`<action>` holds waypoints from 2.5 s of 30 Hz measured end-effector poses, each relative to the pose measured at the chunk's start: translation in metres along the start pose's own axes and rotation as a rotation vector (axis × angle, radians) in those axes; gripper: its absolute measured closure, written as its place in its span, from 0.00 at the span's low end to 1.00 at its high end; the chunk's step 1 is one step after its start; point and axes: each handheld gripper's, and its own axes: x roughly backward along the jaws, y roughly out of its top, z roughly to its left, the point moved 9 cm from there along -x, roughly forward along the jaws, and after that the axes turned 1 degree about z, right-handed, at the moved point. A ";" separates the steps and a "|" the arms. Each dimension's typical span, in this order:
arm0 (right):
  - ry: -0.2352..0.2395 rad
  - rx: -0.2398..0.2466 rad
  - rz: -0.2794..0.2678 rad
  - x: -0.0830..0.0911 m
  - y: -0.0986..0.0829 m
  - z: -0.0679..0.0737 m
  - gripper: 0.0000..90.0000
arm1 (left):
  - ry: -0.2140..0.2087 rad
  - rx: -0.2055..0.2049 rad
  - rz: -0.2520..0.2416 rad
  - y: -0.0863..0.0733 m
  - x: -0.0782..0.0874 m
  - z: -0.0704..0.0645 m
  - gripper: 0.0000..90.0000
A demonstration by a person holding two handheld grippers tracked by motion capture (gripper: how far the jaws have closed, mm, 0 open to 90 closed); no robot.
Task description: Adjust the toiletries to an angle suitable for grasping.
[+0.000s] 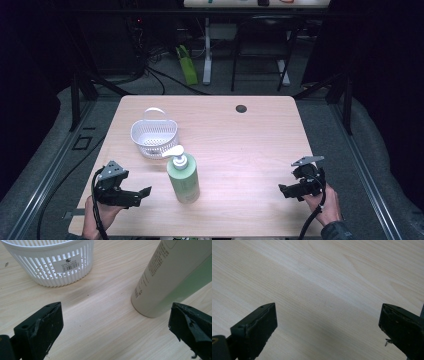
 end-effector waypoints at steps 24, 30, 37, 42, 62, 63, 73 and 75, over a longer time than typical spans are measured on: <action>0.027 0.075 0.018 -0.007 0.005 0.012 0.03 | -0.090 -0.094 -0.124 0.029 -0.002 -0.049 0.00; 0.032 0.076 0.014 -0.006 0.006 0.012 0.03 | -0.115 -0.129 -0.141 0.036 -0.007 -0.064 0.00; 0.039 0.084 0.019 -0.009 0.006 0.013 0.03 | -0.142 -0.128 -0.158 0.046 -0.013 -0.076 0.00; 0.042 0.075 0.024 -0.010 0.005 0.012 0.03 | -0.163 -0.132 -0.169 0.054 -0.019 -0.085 0.00; 0.043 0.077 0.018 -0.008 0.005 0.013 0.03 | -0.102 -0.179 -0.251 0.078 -0.035 -0.097 0.10; 0.044 0.079 0.017 -0.007 0.005 0.013 0.03 | -0.106 -0.179 -0.252 0.078 -0.036 -0.096 0.12; 0.040 0.079 0.014 -0.007 0.006 0.013 0.03 | -0.094 -0.184 -0.254 0.078 -0.036 -0.097 0.13; 0.041 0.078 0.015 -0.007 0.006 0.013 0.03 | -0.094 -0.182 -0.258 0.078 -0.036 -0.096 0.13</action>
